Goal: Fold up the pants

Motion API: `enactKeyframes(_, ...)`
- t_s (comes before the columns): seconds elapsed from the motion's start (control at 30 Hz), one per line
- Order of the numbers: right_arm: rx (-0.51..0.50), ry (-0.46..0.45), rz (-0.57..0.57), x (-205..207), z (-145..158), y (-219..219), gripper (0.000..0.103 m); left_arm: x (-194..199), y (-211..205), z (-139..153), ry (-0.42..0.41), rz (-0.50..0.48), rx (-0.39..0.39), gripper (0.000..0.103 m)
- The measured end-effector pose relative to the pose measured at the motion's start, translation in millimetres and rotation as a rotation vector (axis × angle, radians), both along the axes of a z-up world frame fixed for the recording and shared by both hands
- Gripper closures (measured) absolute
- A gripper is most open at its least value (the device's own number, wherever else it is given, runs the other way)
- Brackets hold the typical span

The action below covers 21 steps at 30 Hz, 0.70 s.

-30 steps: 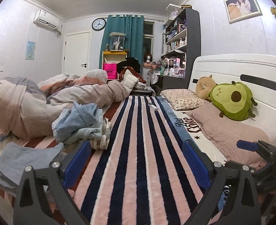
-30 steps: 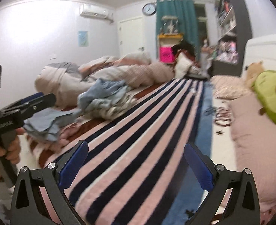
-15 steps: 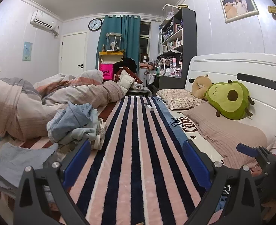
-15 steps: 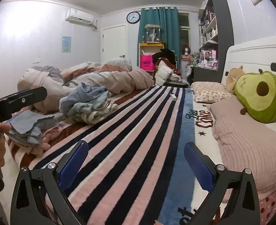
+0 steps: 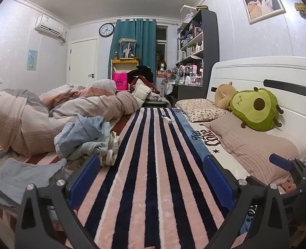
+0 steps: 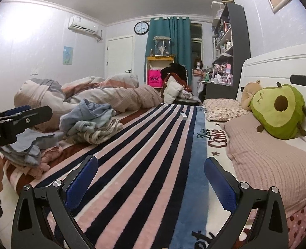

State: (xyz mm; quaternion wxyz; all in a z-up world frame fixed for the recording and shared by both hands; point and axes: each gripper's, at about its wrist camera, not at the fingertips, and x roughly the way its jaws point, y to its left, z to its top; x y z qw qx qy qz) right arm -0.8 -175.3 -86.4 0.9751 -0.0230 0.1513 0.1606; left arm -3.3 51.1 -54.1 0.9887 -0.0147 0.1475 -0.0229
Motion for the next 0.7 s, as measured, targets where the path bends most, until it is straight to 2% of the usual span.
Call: enactKeyframes(0.7,0.009,-0.01,-0.032,-2.0,1.8,-7.7,0.001,-8.5,-9.8,-2.7,-0.015,0.002,0.005,0.002)
